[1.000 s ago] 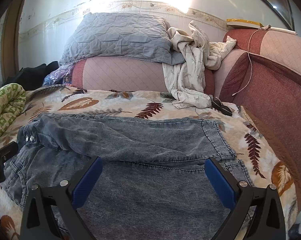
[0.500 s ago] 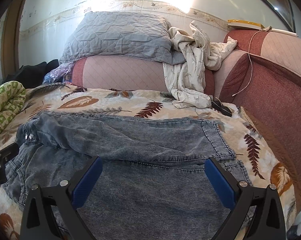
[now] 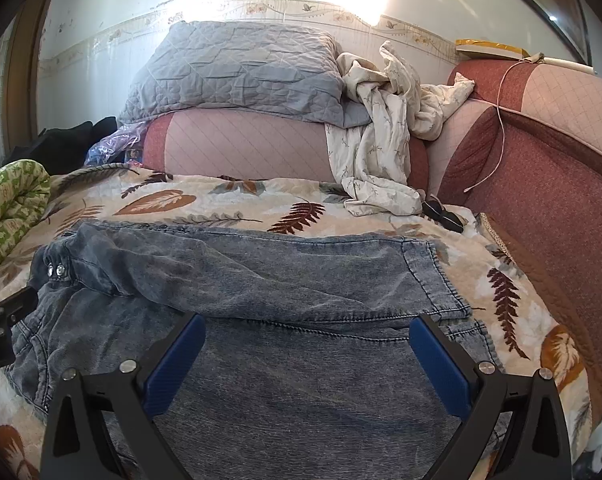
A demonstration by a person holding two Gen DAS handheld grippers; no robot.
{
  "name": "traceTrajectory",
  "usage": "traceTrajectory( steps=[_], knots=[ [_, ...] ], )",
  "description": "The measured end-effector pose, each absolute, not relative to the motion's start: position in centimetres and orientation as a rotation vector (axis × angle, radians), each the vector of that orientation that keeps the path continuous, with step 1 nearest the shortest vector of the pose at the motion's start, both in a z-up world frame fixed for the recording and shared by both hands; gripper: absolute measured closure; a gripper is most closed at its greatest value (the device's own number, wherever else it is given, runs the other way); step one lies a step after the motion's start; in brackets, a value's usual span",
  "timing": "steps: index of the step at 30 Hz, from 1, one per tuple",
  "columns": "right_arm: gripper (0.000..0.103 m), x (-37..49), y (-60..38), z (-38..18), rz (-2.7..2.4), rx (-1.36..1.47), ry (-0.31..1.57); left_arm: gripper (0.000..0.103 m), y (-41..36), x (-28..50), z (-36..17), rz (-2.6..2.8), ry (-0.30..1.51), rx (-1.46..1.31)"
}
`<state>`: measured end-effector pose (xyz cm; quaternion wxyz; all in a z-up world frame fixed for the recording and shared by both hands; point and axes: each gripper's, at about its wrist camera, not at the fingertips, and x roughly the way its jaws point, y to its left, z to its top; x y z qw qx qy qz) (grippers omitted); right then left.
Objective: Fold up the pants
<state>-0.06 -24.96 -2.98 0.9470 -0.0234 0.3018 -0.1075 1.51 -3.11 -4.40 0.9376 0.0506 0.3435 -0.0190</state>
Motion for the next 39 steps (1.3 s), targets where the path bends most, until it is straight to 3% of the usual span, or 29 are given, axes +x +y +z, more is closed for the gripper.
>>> traceTrajectory(
  steps=[25,39],
  knots=[
    [0.0,0.1,-26.6,-2.8,-0.269,-0.053,0.606,0.0,-2.0,3.1,-5.1,-0.034,0.741,0.108],
    [0.0,10.2,-42.2,-1.5,-0.29,0.095,0.77,0.0,11.1,19.0,-4.5,0.123,0.932,0.028]
  ],
)
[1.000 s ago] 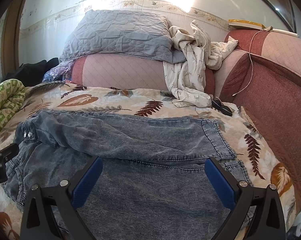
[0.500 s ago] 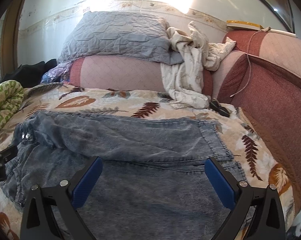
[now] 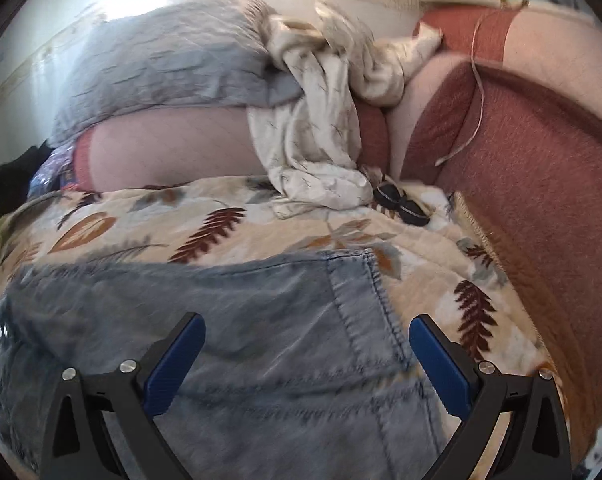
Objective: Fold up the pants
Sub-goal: 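Lower the left gripper onto the denim shorts' edge and close it, then close the right gripper on the shorts' edge while the left gripper holds its grip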
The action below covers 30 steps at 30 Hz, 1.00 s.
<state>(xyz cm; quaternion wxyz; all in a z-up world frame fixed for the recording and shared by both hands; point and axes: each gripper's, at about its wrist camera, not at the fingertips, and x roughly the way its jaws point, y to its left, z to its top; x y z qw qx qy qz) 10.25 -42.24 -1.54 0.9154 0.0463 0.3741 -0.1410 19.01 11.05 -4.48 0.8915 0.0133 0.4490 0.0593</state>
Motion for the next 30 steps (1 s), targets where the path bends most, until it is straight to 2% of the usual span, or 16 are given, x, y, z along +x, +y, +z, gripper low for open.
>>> traceTrajectory(
  steps=[6,11,13,15,16,18,22,24,25,27,28,30],
  knots=[
    [0.0,15.3,-49.5,-3.2,-0.32,0.247,0.833,0.0,11.6,25.4,-7.1,0.09,1.051,-0.122],
    [0.0,18.7,-53.0,-4.9,-0.321,0.295,0.89,0.0,9.2,29.0,-9.5,0.071,1.107,-0.117],
    [0.0,19.9,-54.0,-5.7,-0.327,0.305,0.91,0.006,8.6,30.0,-10.3,0.048,1.121,-0.12],
    [0.0,20.9,-54.9,-6.6,-0.34,0.318,0.926,0.021,7.9,30.6,-10.9,0.027,1.139,-0.122],
    [0.0,21.5,-55.4,-7.3,-0.343,0.33,0.938,0.025,7.7,30.9,-11.1,0.014,1.144,-0.126],
    [0.0,22.4,-55.9,-8.4,-0.34,0.348,0.954,0.04,7.1,31.5,-11.6,-0.016,1.153,-0.128],
    [0.0,24.3,-56.9,-10.8,-0.349,0.376,0.996,0.054,6.4,32.4,-12.1,-0.044,1.15,-0.129],
    [0.0,25.0,-57.0,-12.0,-0.336,0.393,1.028,0.071,6.2,32.5,-12.2,-0.066,1.147,-0.13],
    [0.001,25.2,-57.0,-12.3,-0.338,0.395,1.042,0.074,6.2,32.6,-12.3,-0.071,1.148,-0.126],
    [0.013,25.4,-56.8,-13.0,-0.322,0.393,1.059,0.08,6.2,32.7,-12.4,-0.087,1.154,-0.122],
    [0.015,25.4,-56.6,-13.1,-0.318,0.384,1.058,0.082,6.3,32.6,-12.3,-0.093,1.158,-0.122],
    [0.032,25.2,-56.0,-13.0,-0.291,0.362,1.05,0.086,6.4,32.5,-12.1,-0.112,1.163,-0.128]
  ],
)
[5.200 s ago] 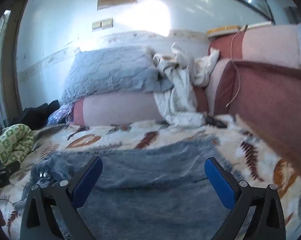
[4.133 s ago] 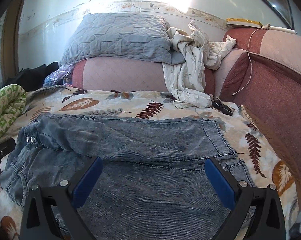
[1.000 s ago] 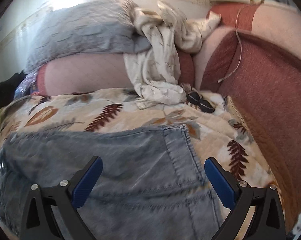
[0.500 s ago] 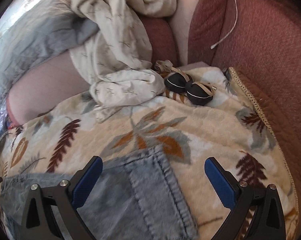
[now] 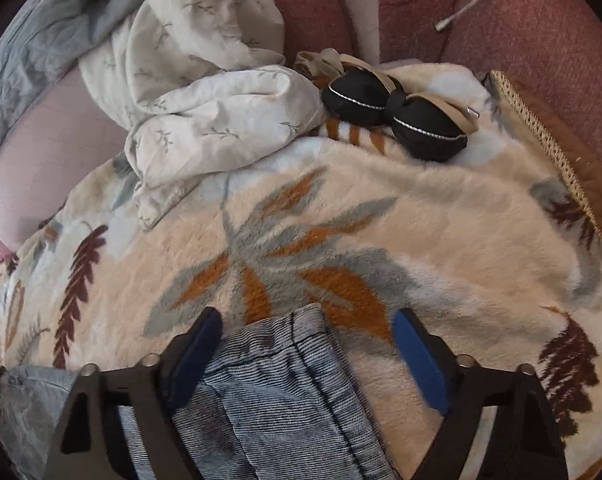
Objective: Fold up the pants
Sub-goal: 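Close the right gripper on the shorts' edge while the left gripper holds its grip, then lift the gripped edge with both grippers and fold it over the shorts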
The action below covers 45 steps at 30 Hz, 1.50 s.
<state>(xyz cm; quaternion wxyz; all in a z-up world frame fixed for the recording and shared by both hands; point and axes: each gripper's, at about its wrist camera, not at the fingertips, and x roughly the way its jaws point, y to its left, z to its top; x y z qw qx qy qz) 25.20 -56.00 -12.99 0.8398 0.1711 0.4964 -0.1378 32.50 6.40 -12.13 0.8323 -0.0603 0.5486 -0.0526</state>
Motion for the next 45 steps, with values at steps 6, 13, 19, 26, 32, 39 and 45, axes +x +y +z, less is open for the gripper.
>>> traceTrajectory(
  steps=[6,13,19,26,32,39,45],
  knots=[
    [0.074,24.2,-55.1,-12.2,-0.276,0.402,1.039,0.089,6.8,31.7,-10.6,-0.132,1.127,-0.145],
    [0.075,21.5,-54.7,-9.9,-0.267,0.428,0.956,0.089,8.5,30.9,-6.8,-0.184,1.091,-0.212],
    [0.075,18.8,-54.6,-7.6,-0.237,0.467,0.913,0.089,8.4,27.8,-2.7,-0.234,1.029,-0.218],
    [0.076,12.8,-54.1,-4.2,-0.203,0.493,0.858,0.089,9.5,21.4,1.5,-0.282,0.957,-0.249],
    [0.076,6.8,-53.9,-2.8,-0.19,0.519,0.82,0.089,11.4,14.5,2.1,-0.283,0.931,-0.263],
    [0.075,1.1,-54.2,-4.0,-0.142,0.596,0.842,0.089,12.5,7.4,-0.8,-0.288,0.966,-0.305],
    [0.032,2.4,-53.9,-6.1,-0.085,0.703,0.854,0.089,12.3,6.3,-0.7,-0.279,0.965,-0.3]
  ],
)
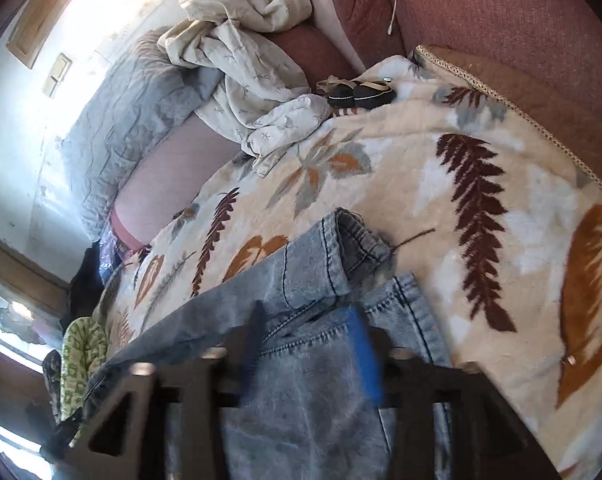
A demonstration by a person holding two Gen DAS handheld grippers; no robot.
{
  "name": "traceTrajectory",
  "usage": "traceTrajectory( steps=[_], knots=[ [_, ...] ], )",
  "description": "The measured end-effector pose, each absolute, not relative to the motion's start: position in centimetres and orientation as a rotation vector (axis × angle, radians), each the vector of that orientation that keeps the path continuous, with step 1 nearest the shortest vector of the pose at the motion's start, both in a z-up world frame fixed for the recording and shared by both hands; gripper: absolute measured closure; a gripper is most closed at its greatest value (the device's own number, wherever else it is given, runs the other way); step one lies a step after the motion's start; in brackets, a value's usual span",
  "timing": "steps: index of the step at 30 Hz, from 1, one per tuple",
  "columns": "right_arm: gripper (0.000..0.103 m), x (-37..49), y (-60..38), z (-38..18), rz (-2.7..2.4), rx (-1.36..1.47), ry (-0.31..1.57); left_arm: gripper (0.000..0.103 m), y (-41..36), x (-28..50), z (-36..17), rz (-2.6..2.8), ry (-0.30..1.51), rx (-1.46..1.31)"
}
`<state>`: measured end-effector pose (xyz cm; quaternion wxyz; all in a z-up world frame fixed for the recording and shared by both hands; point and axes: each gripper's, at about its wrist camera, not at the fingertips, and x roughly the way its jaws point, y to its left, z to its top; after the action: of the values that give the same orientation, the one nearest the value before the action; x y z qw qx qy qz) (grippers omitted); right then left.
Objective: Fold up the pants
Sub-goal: 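Lift the gripped edge with both grippers and fold it over the shorts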
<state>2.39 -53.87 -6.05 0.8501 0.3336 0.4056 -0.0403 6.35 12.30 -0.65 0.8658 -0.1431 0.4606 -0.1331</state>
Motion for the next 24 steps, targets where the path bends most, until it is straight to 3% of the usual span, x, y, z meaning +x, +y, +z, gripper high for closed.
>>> traceTrajectory(
  steps=[11,12,14,16,24],
  knots=[
    [0.033,10.2,-53.7,-11.1,-0.109,0.674,0.948,0.089,11.9,7.5,0.0,-0.245,0.968,-0.271],
    [0.037,10.3,-53.6,-11.4,-0.089,0.674,0.948,0.089,12.0,7.6,0.0,-0.242,0.97,-0.274],
    [0.073,10.4,-52.9,-11.7,-0.083,0.602,0.971,0.089,12.0,7.7,0.0,-0.241,0.97,-0.28],
    [0.09,10.1,-52.8,-11.6,-0.083,0.584,0.977,0.089,12.0,7.7,0.0,-0.239,0.97,-0.28],
    [0.092,5.4,-54.8,-7.6,-0.052,0.714,0.824,0.089,12.2,6.6,0.4,-0.241,0.975,-0.295]
  ],
)
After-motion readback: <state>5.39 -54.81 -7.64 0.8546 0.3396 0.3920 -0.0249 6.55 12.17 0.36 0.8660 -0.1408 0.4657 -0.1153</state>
